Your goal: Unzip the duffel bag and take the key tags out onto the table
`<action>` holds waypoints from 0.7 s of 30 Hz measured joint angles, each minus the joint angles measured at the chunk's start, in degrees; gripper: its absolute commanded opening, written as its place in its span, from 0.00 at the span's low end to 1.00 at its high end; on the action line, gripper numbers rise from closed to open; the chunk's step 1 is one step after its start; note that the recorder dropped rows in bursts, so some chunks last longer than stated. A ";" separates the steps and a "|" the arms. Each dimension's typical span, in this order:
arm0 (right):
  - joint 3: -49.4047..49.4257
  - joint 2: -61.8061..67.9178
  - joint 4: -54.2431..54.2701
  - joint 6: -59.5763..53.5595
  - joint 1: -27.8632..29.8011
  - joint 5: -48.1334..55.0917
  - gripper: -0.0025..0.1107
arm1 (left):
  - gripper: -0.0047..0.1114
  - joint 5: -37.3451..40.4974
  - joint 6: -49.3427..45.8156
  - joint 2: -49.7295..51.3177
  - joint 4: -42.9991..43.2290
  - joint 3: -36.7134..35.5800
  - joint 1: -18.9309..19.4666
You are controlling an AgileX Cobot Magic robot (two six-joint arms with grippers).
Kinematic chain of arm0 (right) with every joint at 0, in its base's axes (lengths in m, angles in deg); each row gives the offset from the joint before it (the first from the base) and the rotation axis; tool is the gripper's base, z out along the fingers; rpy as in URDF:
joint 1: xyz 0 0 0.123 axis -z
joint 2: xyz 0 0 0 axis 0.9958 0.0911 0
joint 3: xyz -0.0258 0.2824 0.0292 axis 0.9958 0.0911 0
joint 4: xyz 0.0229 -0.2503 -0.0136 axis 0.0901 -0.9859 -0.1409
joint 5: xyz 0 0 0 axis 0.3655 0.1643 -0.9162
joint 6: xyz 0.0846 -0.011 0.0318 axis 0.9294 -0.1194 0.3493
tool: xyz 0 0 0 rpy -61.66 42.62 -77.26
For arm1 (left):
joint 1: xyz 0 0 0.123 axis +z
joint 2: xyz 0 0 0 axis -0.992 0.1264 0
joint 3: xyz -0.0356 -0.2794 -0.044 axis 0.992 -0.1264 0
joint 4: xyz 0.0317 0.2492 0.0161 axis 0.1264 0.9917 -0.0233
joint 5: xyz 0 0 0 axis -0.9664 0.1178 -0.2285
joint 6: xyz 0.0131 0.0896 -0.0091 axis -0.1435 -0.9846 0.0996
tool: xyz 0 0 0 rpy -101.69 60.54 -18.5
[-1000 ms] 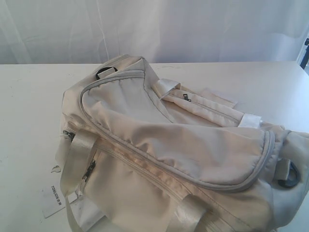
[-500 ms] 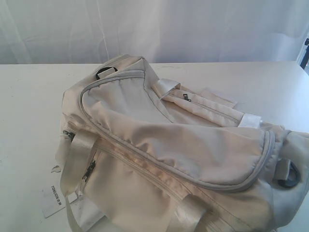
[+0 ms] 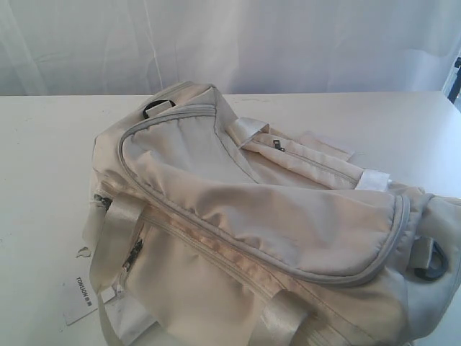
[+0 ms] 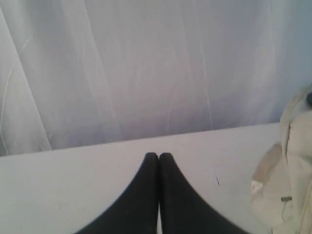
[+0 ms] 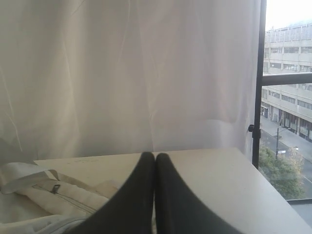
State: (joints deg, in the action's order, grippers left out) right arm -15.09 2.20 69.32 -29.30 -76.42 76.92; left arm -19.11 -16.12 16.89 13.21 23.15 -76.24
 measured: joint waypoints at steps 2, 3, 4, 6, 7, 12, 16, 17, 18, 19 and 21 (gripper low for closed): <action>0.00 0.00 0.00 -0.01 0.00 0.00 0.02 | 0.04 -2.22 0.00 0.00 0.00 0.00 0.00; 0.00 0.00 0.00 -0.01 0.00 0.00 0.02 | 0.04 -3.20 0.00 0.00 0.00 0.00 0.00; 0.00 0.00 0.00 -0.01 0.00 0.00 0.02 | 0.04 -3.87 0.00 0.00 0.00 0.00 0.00; 0.00 0.00 0.00 -0.01 0.00 0.00 0.02 | 0.04 -5.00 0.00 0.00 0.00 0.00 0.00; 0.00 0.00 0.00 -0.01 0.00 0.00 0.02 | 0.04 -5.37 0.00 0.00 0.00 0.00 0.00; 0.00 0.00 0.00 1.56 0.00 -0.23 0.02 | 0.04 -10.53 0.45 0.00 0.00 0.00 0.00; 0.00 0.00 0.00 7.19 0.00 -0.60 0.02 | 0.04 -20.40 4.88 -0.03 0.00 0.00 0.00; 0.00 0.00 0.00 7.58 0.00 -0.76 0.02 | 0.04 -22.65 5.36 -0.03 0.00 0.00 0.00; 0.00 0.00 0.00 8.02 0.00 -1.90 0.02 | 0.04 -26.82 5.74 -0.13 0.00 0.00 0.00; 0.00 0.00 0.00 8.37 0.00 -2.37 0.02 | 0.04 -29.24 5.88 -0.13 0.00 0.00 0.00; 0.00 0.00 0.11 10.50 0.00 -3.20 0.02 | 0.04 -36.23 6.41 -0.13 0.00 0.00 0.00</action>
State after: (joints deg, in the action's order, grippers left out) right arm -15.09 2.20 69.43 -18.80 -76.42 73.72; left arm -55.34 -9.71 16.76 13.21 23.15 -76.24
